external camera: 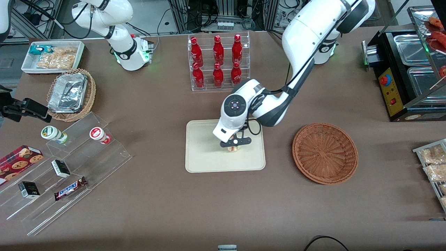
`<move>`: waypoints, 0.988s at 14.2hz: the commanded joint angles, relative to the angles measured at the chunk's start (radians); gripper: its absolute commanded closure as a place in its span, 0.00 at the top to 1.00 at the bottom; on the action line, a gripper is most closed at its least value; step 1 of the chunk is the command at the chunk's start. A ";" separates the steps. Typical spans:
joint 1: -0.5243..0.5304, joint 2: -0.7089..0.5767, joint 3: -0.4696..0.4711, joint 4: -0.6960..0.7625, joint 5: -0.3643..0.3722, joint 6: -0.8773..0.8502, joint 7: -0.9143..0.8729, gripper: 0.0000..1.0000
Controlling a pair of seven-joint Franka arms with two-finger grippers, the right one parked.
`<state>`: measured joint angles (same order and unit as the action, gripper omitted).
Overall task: Place sandwich from basket to tray
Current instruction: 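Carry the sandwich with the left gripper over the cream tray, then lower the sandwich onto the tray and open the left gripper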
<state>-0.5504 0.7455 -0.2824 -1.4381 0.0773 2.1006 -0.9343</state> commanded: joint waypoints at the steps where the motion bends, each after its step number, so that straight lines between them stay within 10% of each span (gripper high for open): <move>1: -0.031 0.066 0.015 0.090 0.024 -0.010 -0.026 0.19; 2: -0.031 0.070 0.015 0.091 0.042 -0.007 -0.027 0.27; 5: -0.031 0.071 0.015 0.094 0.062 -0.007 -0.027 1.00; 14: -0.008 -0.084 0.119 0.116 0.151 -0.071 -0.038 1.00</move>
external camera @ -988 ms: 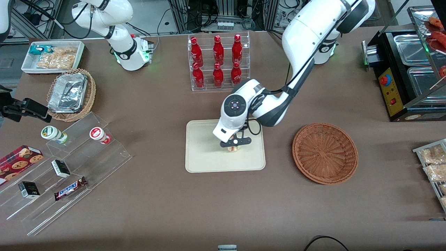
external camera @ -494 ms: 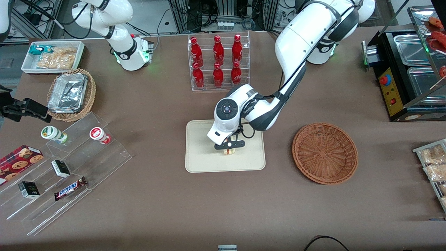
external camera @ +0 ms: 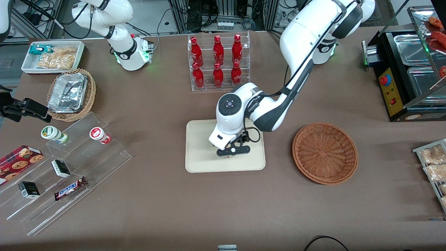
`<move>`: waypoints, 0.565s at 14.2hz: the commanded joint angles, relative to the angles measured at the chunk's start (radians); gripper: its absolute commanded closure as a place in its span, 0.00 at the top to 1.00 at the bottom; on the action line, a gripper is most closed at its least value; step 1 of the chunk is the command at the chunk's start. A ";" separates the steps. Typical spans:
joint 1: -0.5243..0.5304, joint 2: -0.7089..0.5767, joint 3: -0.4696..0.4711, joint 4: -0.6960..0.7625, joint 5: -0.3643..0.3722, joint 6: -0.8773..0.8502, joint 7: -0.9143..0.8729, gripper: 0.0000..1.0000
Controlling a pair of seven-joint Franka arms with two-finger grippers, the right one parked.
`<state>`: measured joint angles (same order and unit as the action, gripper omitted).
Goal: Place sandwich from basket to tray
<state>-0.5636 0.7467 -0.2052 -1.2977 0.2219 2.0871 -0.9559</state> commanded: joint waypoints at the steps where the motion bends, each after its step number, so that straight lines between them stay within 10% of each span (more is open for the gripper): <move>1: 0.034 -0.119 0.050 -0.025 0.002 -0.105 -0.012 1.00; 8: 0.338 -0.346 0.049 -0.103 -0.114 -0.385 0.409 1.00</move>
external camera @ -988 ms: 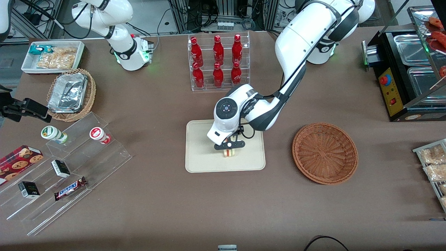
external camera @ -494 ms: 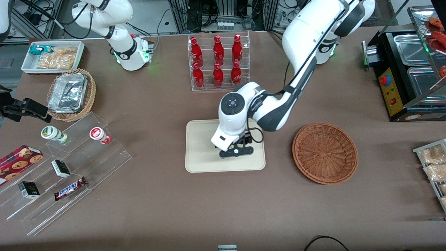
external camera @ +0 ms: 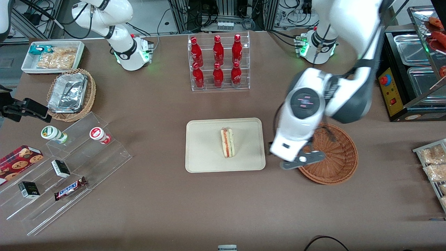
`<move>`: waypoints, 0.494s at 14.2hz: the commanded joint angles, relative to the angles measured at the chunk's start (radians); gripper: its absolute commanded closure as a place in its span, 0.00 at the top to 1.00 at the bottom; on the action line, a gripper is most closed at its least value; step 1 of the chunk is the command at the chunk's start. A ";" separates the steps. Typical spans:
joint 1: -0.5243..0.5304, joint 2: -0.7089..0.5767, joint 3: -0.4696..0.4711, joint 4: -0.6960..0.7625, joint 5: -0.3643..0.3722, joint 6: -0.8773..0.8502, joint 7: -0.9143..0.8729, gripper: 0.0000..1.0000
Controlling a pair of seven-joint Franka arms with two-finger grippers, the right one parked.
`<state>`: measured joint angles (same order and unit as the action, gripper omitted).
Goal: Place sandwich from basket to tray
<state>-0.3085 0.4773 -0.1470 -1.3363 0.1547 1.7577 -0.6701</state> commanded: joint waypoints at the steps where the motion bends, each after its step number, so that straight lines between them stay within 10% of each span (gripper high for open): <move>1: 0.118 -0.098 -0.009 -0.064 -0.061 -0.104 0.186 1.00; 7: 0.296 -0.235 -0.006 -0.054 -0.152 -0.341 0.414 1.00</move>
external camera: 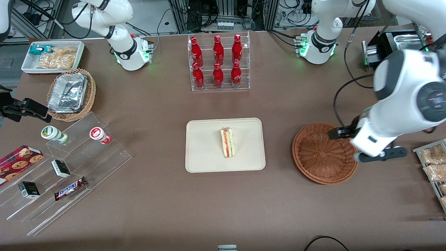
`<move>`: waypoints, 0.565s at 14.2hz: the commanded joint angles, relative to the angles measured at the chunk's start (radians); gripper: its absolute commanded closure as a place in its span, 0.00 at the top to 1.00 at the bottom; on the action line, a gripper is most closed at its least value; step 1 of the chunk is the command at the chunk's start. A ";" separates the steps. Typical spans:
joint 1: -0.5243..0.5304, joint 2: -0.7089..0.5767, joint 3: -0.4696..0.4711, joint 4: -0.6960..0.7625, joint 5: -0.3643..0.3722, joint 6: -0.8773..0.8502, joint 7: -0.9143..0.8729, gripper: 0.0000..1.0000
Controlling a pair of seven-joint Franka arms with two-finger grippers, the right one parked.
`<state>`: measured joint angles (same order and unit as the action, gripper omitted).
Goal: Place sandwich from basket to tray
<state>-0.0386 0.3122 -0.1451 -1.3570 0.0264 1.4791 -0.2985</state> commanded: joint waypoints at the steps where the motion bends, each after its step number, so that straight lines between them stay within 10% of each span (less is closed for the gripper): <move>1: 0.037 -0.085 -0.010 -0.030 -0.022 -0.094 0.038 1.00; 8: 0.182 -0.306 -0.154 -0.226 -0.020 -0.079 0.032 1.00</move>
<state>0.0635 0.1241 -0.2219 -1.4447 0.0190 1.3574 -0.2685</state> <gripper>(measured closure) 0.000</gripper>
